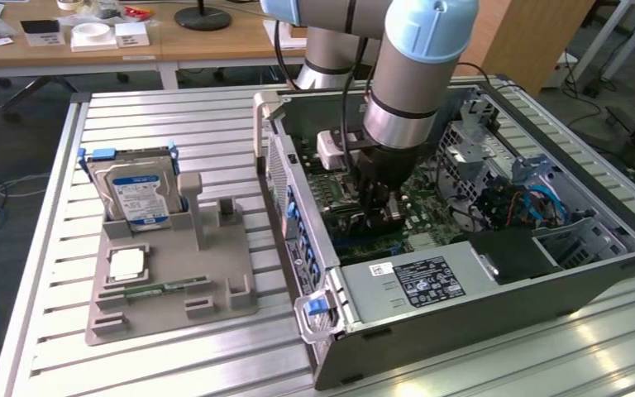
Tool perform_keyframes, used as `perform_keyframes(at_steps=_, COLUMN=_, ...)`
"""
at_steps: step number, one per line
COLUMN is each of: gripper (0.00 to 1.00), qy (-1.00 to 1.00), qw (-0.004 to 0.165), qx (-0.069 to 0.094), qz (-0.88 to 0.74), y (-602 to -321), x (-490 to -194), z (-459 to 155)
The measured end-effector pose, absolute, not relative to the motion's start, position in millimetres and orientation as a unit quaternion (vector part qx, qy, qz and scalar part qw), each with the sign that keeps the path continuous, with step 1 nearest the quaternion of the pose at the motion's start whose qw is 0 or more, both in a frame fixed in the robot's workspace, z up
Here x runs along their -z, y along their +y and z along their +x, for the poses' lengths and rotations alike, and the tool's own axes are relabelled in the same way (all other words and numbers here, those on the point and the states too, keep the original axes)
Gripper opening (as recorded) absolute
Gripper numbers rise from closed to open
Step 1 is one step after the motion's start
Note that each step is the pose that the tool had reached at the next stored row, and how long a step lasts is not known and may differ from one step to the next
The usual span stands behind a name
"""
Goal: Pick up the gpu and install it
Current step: 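Insert the gpu into the slot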
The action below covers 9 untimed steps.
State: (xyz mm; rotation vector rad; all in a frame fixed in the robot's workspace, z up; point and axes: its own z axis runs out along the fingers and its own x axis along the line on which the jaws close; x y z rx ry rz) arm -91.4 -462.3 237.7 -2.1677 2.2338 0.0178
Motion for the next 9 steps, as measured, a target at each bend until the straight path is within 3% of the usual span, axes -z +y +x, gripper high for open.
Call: perform_keyframes(at_steps=9, gripper=0.27, qy=0.718, qw=0.014, qx=-0.006, qz=-0.696, y=-462.3, x=-237.1, z=-91.6)
